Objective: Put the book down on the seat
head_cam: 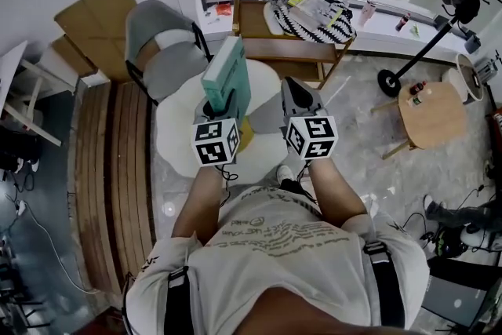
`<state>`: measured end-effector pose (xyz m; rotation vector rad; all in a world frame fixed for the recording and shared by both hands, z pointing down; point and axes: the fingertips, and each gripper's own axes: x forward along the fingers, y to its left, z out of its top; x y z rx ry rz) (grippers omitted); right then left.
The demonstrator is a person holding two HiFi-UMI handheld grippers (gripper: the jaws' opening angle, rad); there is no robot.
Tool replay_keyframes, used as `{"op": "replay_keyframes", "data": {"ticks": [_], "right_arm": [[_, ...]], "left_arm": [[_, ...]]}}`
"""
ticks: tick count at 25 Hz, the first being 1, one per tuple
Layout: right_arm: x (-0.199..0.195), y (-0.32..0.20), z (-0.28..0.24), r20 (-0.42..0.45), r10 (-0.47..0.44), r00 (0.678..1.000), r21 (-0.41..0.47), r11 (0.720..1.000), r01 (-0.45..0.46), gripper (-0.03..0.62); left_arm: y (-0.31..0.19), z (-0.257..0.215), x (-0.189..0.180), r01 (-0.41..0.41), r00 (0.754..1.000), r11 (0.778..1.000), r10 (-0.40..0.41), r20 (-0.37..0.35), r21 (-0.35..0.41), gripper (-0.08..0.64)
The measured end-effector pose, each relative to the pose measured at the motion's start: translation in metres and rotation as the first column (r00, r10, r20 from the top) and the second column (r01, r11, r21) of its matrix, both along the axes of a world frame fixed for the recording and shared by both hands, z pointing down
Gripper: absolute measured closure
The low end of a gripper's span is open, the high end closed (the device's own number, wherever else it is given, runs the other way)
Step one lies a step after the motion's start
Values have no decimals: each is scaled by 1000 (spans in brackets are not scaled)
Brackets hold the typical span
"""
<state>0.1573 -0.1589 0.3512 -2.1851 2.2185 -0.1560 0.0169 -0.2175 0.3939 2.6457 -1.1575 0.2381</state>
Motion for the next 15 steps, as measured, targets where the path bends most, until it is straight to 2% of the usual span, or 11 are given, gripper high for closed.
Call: {"op": "replay_keyframes", "data": {"ticks": [6,9,12,15], "right_arm": [[9,-31,18,5,-54,999,-64,996,54,563],[16,-43,30,7,-83,997,-98,992,83,563],[24,-54,40,10,-108,994,-122,987,109,563],[31,-62,57,18,-130,991,-159,979,131,563]], "left_arm": [[-17,24,5,39,999,994,-41,-16,-101,399],[-24,41,10,56,997,984,-64,-48,-167,400],[-30,56,18,55,989,968,-86,-118,-244,400],[-31,78,25,42,971,941,-118,-208,-336,399]]}}
